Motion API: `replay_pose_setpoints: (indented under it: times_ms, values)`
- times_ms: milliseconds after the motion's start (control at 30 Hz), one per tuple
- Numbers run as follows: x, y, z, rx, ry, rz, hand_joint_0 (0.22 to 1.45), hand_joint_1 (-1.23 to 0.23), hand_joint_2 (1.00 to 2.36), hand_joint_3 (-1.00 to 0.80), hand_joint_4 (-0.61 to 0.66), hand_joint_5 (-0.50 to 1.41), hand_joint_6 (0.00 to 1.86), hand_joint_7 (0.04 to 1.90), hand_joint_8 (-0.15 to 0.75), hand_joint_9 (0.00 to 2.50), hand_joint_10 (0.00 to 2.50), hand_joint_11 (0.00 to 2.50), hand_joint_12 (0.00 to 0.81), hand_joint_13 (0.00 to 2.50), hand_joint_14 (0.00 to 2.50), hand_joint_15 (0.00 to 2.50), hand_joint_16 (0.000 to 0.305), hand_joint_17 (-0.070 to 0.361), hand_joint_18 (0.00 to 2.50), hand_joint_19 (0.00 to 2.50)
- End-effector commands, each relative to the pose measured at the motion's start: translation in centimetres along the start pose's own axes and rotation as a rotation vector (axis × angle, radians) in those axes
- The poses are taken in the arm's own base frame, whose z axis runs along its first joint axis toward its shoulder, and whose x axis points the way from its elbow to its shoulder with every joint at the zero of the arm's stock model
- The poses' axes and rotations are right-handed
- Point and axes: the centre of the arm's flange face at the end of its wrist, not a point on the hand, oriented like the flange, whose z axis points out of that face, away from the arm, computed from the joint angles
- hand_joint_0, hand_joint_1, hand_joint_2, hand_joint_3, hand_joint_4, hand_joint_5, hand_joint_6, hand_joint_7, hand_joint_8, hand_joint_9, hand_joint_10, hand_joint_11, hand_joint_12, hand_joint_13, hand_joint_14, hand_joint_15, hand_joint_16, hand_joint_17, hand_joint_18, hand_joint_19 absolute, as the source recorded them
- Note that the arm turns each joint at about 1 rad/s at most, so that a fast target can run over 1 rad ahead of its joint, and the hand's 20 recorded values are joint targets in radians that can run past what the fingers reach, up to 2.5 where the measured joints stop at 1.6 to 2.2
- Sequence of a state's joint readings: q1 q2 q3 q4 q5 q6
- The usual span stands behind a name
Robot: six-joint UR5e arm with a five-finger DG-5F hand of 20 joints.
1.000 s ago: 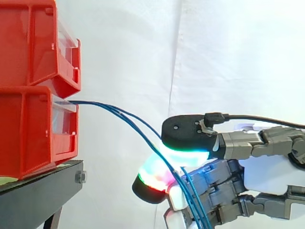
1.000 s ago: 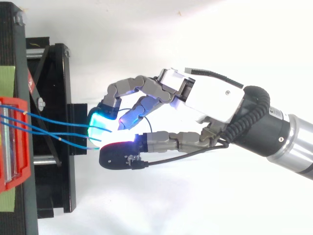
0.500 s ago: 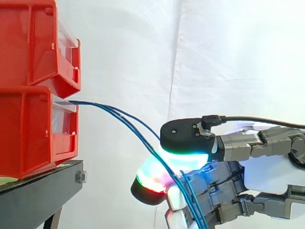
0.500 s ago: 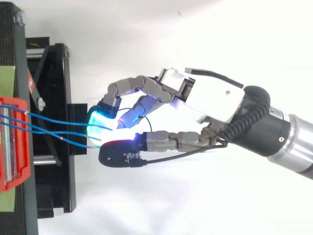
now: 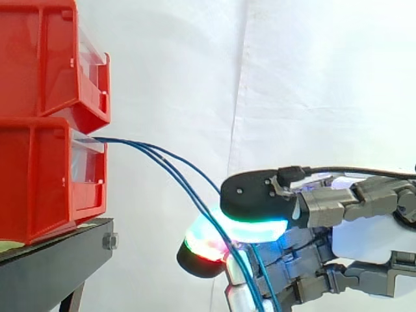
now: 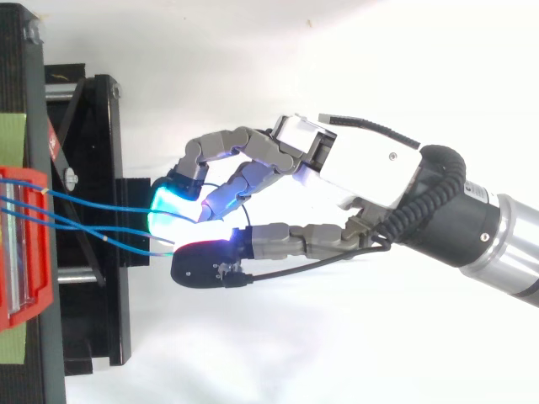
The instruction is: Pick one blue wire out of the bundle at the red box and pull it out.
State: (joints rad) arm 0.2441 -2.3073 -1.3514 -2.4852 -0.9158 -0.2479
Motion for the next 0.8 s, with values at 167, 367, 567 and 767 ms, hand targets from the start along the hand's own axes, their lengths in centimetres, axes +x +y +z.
replay_pose_setpoints:
  times_ms: [167,367,567,767]
  values:
    - [-0.12,-0.01,0.05,0.0,-0.002,-0.001,0.62,-0.85,1.0,-0.49,0.32,-0.2,0.88,0.92,0.368,0.95,0.02,0.66,0.455,1.03,0.02,0.49,0.059,0.133,0.86,0.57]
    - [-0.11,0.01,0.06,-0.001,-0.002,0.0,0.54,-0.62,1.0,-0.47,0.29,-0.16,0.8,0.99,0.368,1.03,0.02,0.6,0.468,1.06,0.02,0.5,0.061,0.138,0.86,0.59]
    - [-0.11,0.01,0.06,-0.001,-0.002,-0.001,0.6,-0.53,1.02,-0.27,0.24,-0.13,0.73,1.09,0.363,1.07,0.02,0.58,0.462,1.07,0.02,0.51,0.06,0.134,0.85,0.61]
    - [-0.12,-0.02,0.04,0.001,-0.001,-0.001,0.61,-0.66,1.02,-0.17,0.3,-0.18,0.81,0.98,0.378,1.05,0.02,0.61,0.481,1.07,0.02,0.5,0.063,0.142,0.87,0.59]
